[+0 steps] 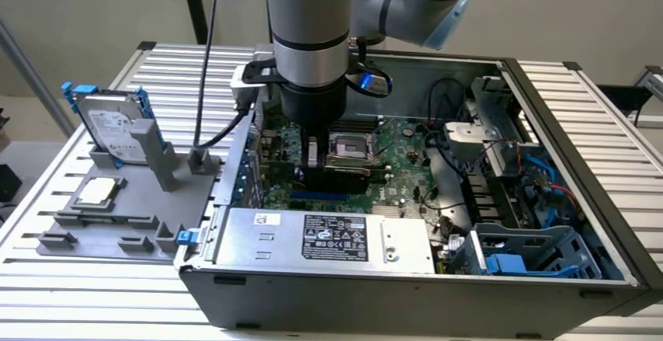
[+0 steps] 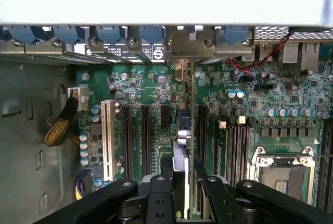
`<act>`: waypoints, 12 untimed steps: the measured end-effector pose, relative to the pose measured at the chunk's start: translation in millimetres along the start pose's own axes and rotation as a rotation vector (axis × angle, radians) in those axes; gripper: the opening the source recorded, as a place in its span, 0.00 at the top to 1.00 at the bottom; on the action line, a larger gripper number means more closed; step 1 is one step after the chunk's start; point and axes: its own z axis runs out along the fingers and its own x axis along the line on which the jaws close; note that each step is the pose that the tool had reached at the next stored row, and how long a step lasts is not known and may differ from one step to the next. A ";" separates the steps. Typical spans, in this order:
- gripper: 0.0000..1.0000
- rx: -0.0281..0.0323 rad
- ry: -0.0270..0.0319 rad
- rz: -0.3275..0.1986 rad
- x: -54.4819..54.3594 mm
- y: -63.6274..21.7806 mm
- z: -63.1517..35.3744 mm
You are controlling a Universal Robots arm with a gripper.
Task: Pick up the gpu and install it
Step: 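Insert the gpu into the slot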
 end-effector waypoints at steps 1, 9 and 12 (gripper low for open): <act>0.74 -0.0001 0.0000 0.000 0.0 0.2 0.2; 0.74 0.0000 -0.0006 0.000 0.0 0.5 1.9; 0.74 -0.0001 -0.0005 0.000 0.1 0.7 3.3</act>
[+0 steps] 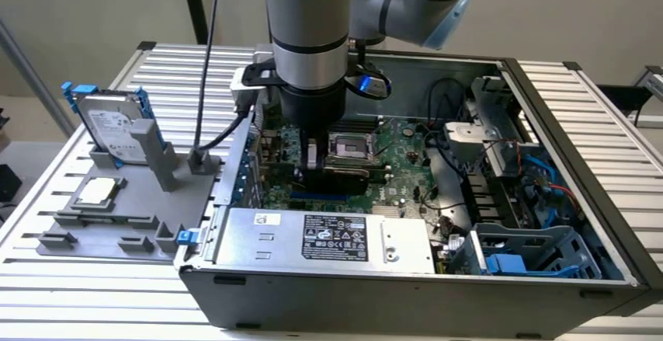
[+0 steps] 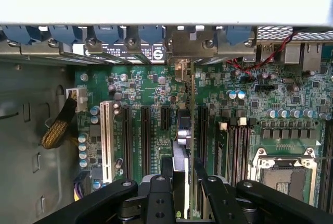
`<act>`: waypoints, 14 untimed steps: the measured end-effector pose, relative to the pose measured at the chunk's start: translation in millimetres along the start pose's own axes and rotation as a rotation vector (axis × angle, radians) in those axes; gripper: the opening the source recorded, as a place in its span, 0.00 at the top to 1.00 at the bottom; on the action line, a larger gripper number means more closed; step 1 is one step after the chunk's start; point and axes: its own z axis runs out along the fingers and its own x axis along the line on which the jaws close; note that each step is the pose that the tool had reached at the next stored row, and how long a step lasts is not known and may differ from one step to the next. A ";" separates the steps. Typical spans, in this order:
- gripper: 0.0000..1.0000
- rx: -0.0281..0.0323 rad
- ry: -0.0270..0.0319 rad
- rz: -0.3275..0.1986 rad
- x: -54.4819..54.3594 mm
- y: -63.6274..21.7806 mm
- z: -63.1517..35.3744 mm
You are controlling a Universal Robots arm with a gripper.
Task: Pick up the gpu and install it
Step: 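Insert the gpu into the slot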
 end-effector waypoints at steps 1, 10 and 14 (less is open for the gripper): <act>0.74 -0.0001 0.0001 0.000 0.0 0.1 0.4; 0.74 -0.0001 0.0002 0.000 0.1 1.7 3.4; 0.74 -0.0001 0.0001 0.000 0.1 1.9 4.3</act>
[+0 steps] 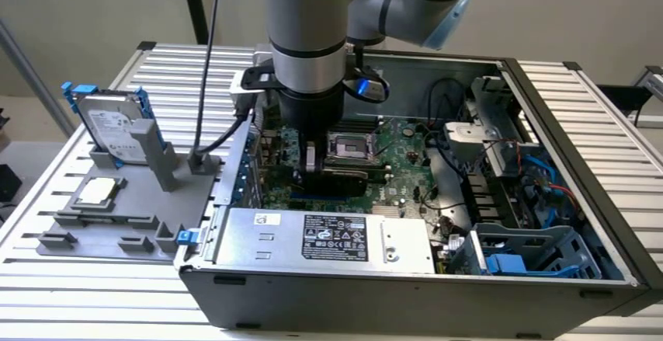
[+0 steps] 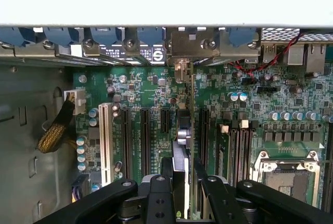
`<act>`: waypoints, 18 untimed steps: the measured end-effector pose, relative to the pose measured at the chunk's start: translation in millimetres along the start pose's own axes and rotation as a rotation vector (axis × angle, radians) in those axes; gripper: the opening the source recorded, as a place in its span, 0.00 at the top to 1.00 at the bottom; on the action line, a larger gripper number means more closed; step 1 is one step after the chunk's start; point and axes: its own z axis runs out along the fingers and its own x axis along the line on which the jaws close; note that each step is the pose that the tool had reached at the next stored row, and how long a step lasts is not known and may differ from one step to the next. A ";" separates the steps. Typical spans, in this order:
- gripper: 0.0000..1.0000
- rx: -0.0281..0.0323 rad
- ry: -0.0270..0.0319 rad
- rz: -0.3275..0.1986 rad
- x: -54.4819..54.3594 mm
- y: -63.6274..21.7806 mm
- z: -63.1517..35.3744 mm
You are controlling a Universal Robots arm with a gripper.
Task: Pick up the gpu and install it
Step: 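Insert the gpu into the slot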
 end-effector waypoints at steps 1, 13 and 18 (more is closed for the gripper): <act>0.74 0.0001 -0.0001 0.000 0.0 0.0 0.3; 0.74 -0.0001 0.0002 0.000 0.1 0.2 4.0; 0.74 -0.0001 0.0003 0.000 0.1 0.3 4.8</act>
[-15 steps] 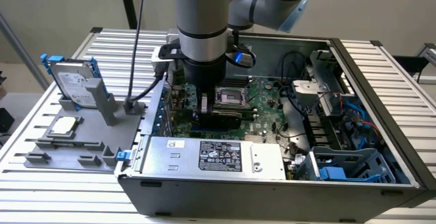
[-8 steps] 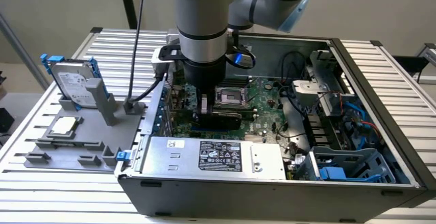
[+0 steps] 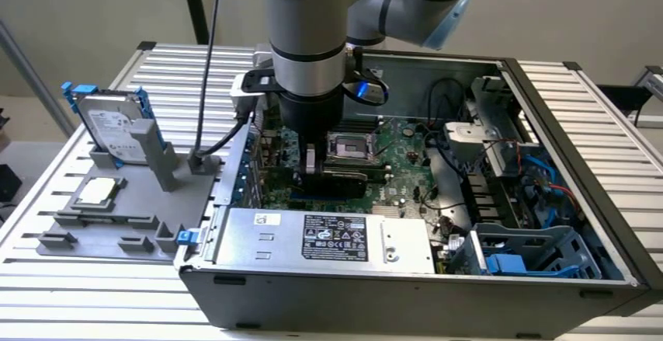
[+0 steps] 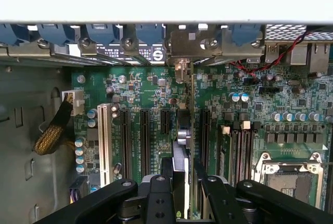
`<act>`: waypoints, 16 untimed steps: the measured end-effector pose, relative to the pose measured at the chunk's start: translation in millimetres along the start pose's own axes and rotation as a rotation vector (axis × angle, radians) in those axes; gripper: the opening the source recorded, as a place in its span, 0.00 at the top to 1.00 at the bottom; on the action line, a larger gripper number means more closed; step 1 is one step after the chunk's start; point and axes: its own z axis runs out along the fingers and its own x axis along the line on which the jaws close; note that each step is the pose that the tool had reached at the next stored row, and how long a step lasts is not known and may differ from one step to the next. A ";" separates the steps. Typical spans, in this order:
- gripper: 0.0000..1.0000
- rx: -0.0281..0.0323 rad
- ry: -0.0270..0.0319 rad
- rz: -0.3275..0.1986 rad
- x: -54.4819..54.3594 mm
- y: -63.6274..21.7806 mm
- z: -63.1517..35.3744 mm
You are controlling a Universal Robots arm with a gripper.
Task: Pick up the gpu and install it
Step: 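Insert the gpu into the slot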
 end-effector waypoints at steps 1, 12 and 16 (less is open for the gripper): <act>0.74 0.0000 0.0000 0.000 0.0 0.0 0.2; 0.74 0.0000 -0.0001 0.000 -1.5 0.1 2.3; 0.74 0.0000 0.0000 0.000 -1.7 0.5 2.4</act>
